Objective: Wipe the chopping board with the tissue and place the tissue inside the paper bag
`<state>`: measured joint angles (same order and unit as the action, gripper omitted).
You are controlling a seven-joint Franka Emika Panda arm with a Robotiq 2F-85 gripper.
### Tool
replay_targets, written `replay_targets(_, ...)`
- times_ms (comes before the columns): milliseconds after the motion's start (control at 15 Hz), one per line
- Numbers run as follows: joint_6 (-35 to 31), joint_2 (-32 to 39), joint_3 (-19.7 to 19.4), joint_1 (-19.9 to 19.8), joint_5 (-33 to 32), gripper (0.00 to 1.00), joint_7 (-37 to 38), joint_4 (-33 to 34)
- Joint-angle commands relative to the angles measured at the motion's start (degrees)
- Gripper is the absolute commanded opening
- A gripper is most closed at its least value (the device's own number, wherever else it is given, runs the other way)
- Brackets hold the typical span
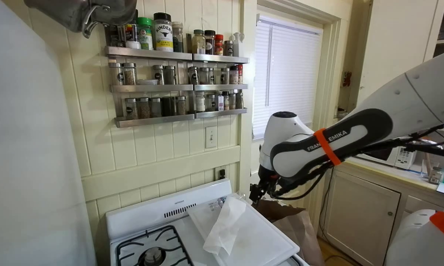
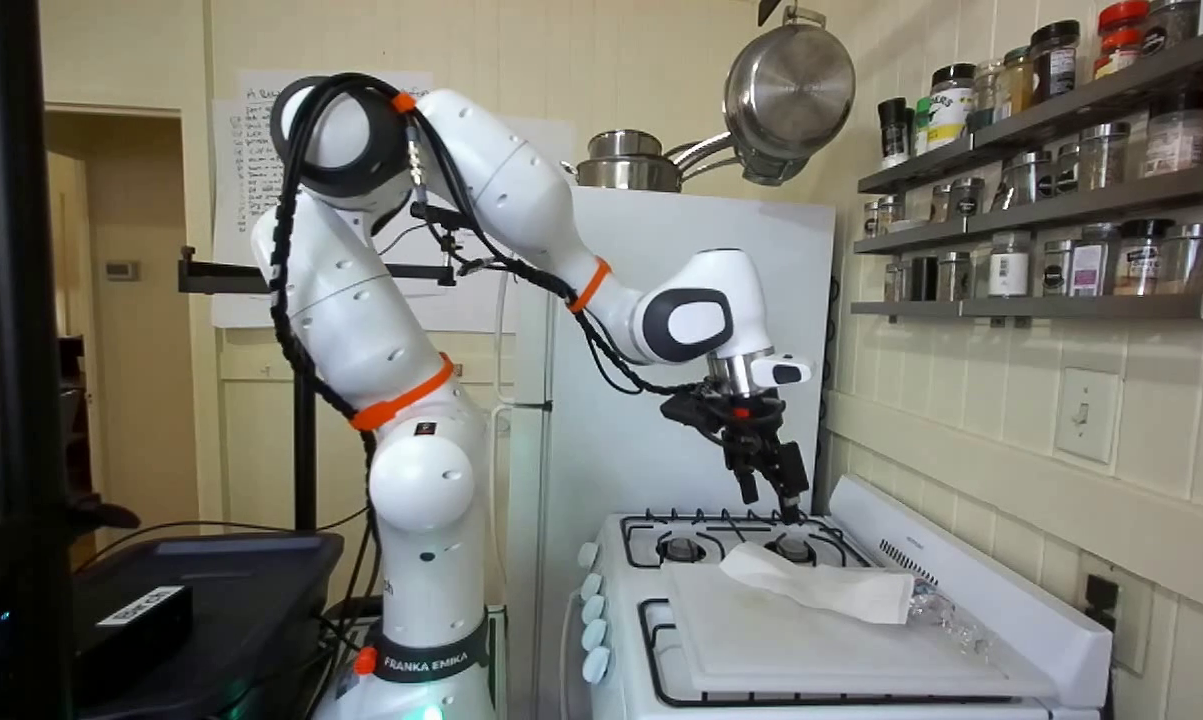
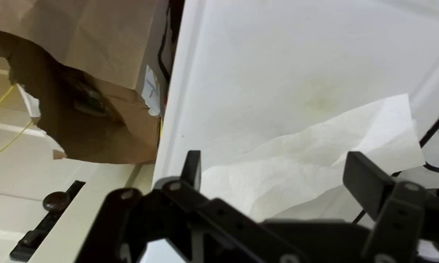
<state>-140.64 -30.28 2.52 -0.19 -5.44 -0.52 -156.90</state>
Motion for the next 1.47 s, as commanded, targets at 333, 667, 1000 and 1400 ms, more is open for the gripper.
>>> replay_targets(333,-8.49,14.00,0.34,2.73,4.74,1.00,0.76,4.02)
replay_targets(667,-8.70,18.02,0.47,3.46,5.50,1.00,0.72,6.62)
replay_targets(1000,-20.80,25.05,4.46,-2.34,-5.57,1.00,24.58,7.08)
replay_targets(1400,-25.06,31.20,5.42,-2.77,-14.61,1.00,41.37,9.27)
